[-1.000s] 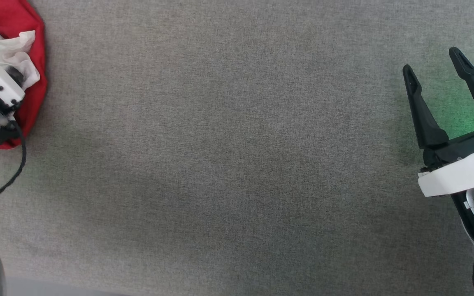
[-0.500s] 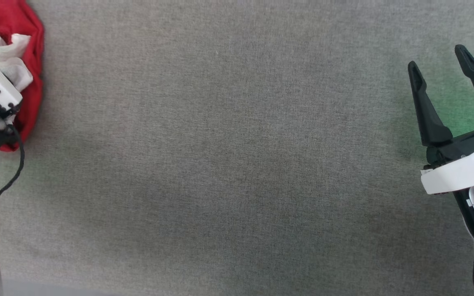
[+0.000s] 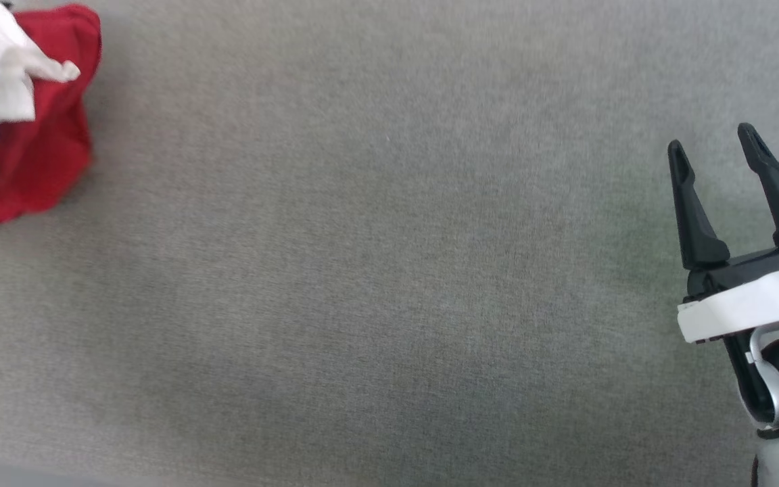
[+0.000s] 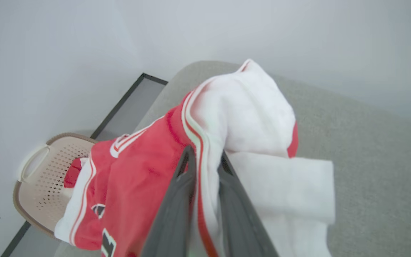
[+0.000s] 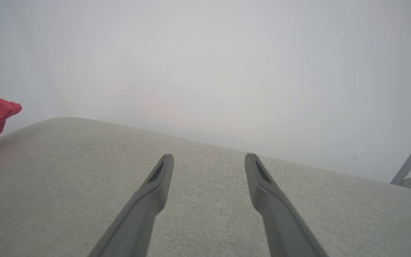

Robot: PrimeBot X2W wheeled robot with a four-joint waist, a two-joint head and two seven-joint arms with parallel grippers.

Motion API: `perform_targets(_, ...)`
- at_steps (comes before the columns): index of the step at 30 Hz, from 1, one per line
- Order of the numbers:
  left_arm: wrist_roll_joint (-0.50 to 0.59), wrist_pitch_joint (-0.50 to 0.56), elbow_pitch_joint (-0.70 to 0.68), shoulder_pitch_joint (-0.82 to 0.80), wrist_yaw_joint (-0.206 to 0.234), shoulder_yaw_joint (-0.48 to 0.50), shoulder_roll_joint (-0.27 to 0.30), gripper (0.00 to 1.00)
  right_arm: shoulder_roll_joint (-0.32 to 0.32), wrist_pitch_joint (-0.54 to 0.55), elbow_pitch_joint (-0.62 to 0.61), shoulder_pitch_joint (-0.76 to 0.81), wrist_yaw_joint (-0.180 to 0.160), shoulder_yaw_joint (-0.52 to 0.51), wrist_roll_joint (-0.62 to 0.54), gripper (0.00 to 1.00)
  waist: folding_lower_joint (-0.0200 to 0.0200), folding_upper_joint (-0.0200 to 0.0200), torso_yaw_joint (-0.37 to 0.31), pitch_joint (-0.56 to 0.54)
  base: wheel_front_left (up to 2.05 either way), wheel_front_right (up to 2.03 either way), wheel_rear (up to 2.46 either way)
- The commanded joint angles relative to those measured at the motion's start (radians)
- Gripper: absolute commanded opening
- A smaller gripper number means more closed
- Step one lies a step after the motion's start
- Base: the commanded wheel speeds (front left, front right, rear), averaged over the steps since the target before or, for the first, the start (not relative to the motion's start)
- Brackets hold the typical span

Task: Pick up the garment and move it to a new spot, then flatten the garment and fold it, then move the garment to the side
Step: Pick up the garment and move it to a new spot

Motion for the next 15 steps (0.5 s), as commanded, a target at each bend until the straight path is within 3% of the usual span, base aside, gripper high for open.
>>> perform_targets(1, 0.017, -0.016, -0.026, -0.024, -0.006, -0.016, 0.01, 0.0, 0.012, -0.014, 0.01, 0.016, -0.001, -0.006, 0.003, 1.0, -0.0001, 0.0, 0.017, -0.06, 0.0, 0.0, 0.0)
perform_targets(15, 0.022, 0.056, -0.275, -0.033, -0.018, -0.123, 0.064, 0.0, 0.075, -0.072, 0.047, 0.067, -0.001, -0.051, 0.005, 1.0, -0.0001, 0.0, 0.023, -0.206, 0.0, 0.0, 0.0)
